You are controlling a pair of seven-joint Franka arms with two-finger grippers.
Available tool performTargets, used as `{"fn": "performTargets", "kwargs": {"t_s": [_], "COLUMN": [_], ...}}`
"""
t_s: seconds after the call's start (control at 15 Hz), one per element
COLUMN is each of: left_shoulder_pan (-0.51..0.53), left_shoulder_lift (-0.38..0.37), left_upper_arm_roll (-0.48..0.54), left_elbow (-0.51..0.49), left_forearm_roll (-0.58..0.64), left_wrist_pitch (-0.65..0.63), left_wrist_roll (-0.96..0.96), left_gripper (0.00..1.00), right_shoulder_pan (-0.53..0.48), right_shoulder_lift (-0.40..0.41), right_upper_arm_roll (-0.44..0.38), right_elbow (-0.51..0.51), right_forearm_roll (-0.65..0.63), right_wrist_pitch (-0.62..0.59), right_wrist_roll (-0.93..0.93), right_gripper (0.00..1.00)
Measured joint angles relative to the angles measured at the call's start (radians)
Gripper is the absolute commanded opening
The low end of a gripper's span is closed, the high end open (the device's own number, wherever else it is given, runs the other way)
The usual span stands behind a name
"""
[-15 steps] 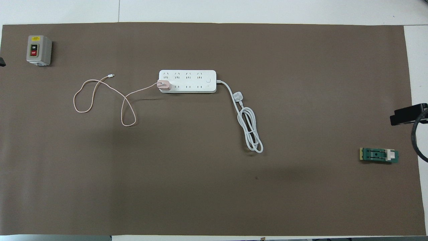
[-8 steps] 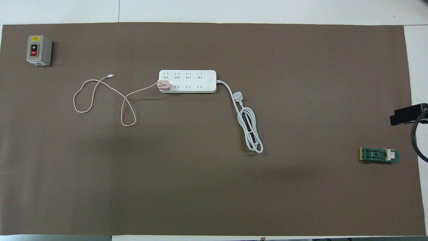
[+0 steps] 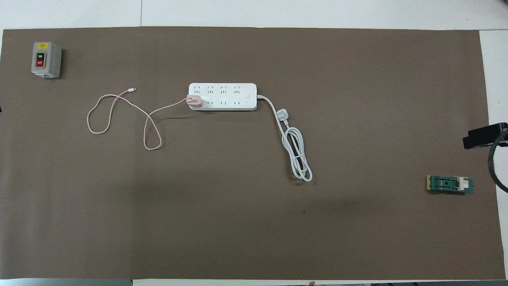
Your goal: Plug charger into power strip
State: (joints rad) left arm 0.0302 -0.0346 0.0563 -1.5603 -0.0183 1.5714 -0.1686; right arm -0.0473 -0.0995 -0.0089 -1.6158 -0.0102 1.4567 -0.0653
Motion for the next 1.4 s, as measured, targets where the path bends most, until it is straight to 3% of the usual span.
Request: {"fn": "performTargets", "kwargs": {"t_s": [0.2, 0.73, 1.13, 1.4], "left_shoulder_pan": [-0.006, -0.028, -0.03, -0.024], "left_shoulder_lift": [-0.041, -0.008, -0.012, -0.021], "left_upper_arm_roll": [-0.02, -0.093, -0.104, -0.099], "left_elbow": [-0.094, -0.128, -0.128, -0.128], "left_forearm_roll": [0.0, 0.0, 0.0, 0.0], "left_wrist_pitch": [0.0, 0.101, 0.094, 0.045], "left_wrist_roll": [0.0, -0.052, 0.071, 0.252], "left_gripper": [1.0, 1.0, 1.0, 1.0], "right_shoulder_pan": [0.0, -0.004, -0.012, -0.012], "right_shoulder_lift": [0.0, 0.0, 0.0, 0.0], "right_upper_arm_roll": [0.0, -0.001, -0.003, -0.003], "right_elbow": [0.0, 0.0, 0.0, 0.0], "right_forearm_roll": [0.0, 0.0, 0.0, 0.0], "right_wrist_pitch": [0.0, 0.0, -0.003, -0.004], "right_wrist_roll": [0.0, 0.0, 0.0, 0.0], "right_gripper": [1.0, 1.0, 1.0, 1.0]}}
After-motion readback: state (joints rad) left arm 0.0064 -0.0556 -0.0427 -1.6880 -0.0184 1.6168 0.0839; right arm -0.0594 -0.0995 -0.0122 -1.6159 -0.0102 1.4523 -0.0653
